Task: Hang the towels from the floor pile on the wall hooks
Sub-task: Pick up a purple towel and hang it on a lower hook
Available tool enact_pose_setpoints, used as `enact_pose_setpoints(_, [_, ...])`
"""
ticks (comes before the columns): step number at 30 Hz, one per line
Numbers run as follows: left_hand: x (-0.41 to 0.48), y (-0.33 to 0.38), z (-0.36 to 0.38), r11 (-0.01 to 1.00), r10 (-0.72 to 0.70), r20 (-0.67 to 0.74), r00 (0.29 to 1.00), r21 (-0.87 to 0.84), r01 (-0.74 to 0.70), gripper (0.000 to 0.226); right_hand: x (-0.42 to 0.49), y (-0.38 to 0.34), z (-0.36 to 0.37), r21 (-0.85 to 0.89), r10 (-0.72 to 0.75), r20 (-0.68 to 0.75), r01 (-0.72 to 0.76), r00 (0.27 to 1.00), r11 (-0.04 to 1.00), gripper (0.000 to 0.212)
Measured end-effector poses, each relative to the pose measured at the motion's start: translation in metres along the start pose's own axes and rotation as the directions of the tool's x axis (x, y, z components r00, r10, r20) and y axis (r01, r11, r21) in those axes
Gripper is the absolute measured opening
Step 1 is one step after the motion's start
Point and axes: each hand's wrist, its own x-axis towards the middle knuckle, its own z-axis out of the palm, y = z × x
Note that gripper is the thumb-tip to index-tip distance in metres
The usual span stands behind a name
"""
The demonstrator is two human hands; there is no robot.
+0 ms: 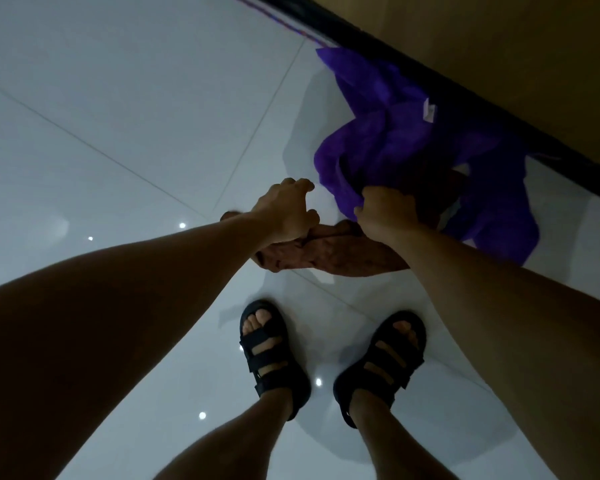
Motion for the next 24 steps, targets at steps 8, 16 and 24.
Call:
enact_pose_setpoints(8, [-0.101, 0.072, -0.086, 0.935, 0.354, 0.005, 0.935, 0.004, -0.354, 0.081, -0.121, -0.030, -0.122, 0.186, -0.295, -0.199, 0.331, 0.935, 0.925, 0.024])
enact_pose_setpoints(16, [-0.240, 0.146, -0.254, 0.911, 0.399, 0.070, 0.914, 0.086, -0.404, 0.034, -0.249, -0.056, -0.319, 0.359, -0.211, -0.232, 0.285, 0.949, 0.888, 0.021])
enact_pose_setpoints(24, [-0.378, 0.200, -0.360, 0.891, 0.427, 0.053, 0.903, -0.196, -0.410, 0.018, -0.372, -0.083, -0.470, 0.528, -0.018, -0.401, 0.247, 0.916, 0.812, 0.018])
